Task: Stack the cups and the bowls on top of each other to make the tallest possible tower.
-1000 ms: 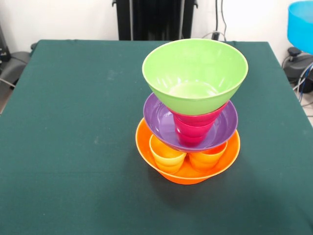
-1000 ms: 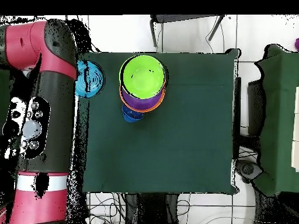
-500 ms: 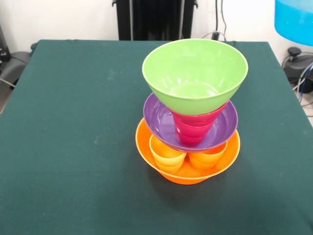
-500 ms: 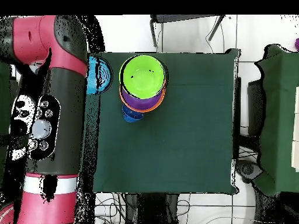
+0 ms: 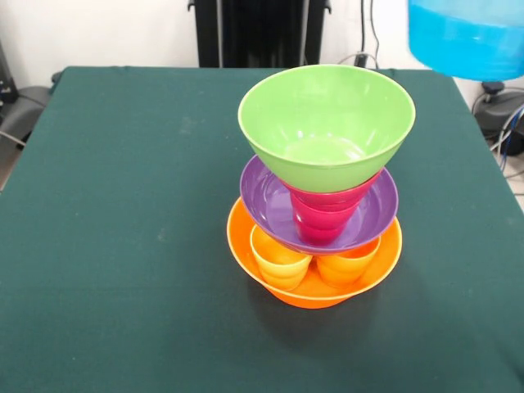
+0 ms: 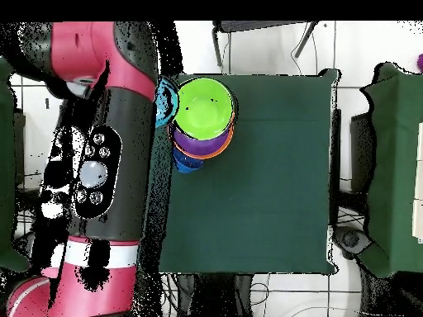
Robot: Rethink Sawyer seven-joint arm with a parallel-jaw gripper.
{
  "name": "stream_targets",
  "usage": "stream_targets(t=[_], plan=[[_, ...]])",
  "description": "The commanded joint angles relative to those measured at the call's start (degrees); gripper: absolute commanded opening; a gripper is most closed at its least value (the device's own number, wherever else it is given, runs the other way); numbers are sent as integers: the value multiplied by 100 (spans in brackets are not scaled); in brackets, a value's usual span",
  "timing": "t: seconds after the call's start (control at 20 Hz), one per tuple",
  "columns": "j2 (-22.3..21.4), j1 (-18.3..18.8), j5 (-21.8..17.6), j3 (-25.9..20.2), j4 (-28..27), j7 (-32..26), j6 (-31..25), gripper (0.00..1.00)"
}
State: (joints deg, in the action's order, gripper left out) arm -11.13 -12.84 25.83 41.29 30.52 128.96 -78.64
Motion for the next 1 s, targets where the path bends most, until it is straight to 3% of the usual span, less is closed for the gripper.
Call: stream_targets(t=[0.05,0.35,1.0], plan=[[-111,290,-619,-923,549,-1820,-195,0],[-75,479,-788,-1059,325,-2016,-238,0],[-169,702,-1075,-1623,423,-2601,89,0]])
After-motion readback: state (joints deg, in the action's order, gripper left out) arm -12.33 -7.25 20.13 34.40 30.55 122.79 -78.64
